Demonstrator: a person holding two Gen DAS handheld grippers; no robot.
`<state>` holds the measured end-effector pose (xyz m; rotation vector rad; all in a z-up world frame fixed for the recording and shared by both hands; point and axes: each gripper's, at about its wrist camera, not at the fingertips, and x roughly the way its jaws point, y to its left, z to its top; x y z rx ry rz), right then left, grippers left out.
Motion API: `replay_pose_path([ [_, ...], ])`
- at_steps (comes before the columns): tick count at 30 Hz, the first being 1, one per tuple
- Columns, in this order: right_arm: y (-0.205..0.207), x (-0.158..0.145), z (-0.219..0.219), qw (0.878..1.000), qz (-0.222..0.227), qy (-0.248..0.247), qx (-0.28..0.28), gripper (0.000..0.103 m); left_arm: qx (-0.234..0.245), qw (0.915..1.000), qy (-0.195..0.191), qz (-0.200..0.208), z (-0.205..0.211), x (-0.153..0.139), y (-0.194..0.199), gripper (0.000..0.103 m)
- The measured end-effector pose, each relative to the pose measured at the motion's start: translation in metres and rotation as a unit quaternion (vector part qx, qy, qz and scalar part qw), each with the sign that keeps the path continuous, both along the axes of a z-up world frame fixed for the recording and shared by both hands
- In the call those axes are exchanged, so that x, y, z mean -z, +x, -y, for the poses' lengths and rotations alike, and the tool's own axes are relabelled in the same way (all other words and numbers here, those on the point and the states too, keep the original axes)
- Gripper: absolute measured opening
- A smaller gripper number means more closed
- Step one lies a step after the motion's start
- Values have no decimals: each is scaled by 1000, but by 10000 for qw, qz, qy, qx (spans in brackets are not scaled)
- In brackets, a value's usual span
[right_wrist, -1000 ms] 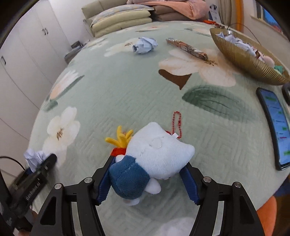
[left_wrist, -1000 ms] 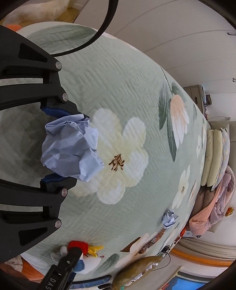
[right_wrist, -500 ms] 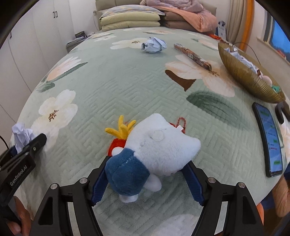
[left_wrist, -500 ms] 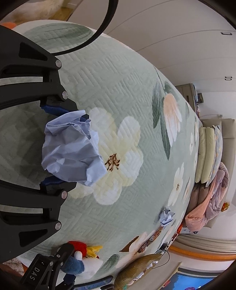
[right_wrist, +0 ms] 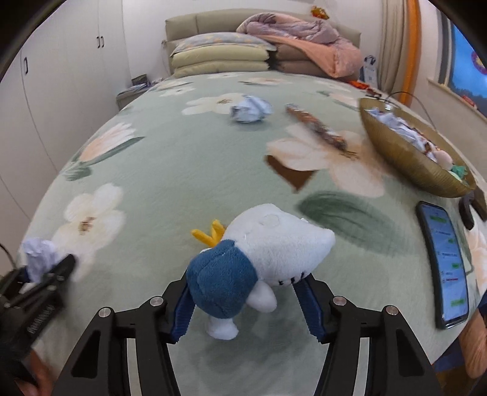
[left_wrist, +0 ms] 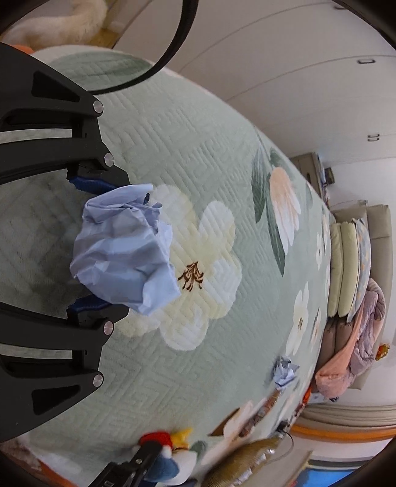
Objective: Organize objects
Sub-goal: 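Carry the paper ball and plush toy to the gold plate and open both tools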
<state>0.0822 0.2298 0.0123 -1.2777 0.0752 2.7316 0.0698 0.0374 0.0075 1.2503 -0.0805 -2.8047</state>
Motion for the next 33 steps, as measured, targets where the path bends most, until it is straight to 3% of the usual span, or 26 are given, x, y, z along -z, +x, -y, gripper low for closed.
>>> replay_pose_path([
  [3,5,9,-22,9987,-155,-443,-207,60,-513,9985,80,174,-5,-5,1,50],
  [6,1,8,-23,9986,-169,-399,-313,60,-873,9954,260,287,-6,-6,1,49],
  [10,-4,9,-24,9979,-204,-473,-396,61,-951,9950,-53,308,-15,-5,0,49],
  [15,-9,8,-37,9947,-169,-929,-400,61,-1025,9937,-334,311,-24,-6,2,47],
  [20,-11,8,-39,9933,-131,-1067,-414,61,-1285,9907,54,448,-17,-8,0,47],
  [25,-11,8,-38,9938,-138,-1016,-420,61,-1135,9920,286,469,-9,-10,-3,46],
  [30,-4,0,-45,9942,-352,-990,-248,59,-744,9856,1347,701,25,-12,-8,46],
  [33,-1,-6,-53,9960,-502,-733,41,58,-634,9876,1278,651,37,-18,-6,45],
])
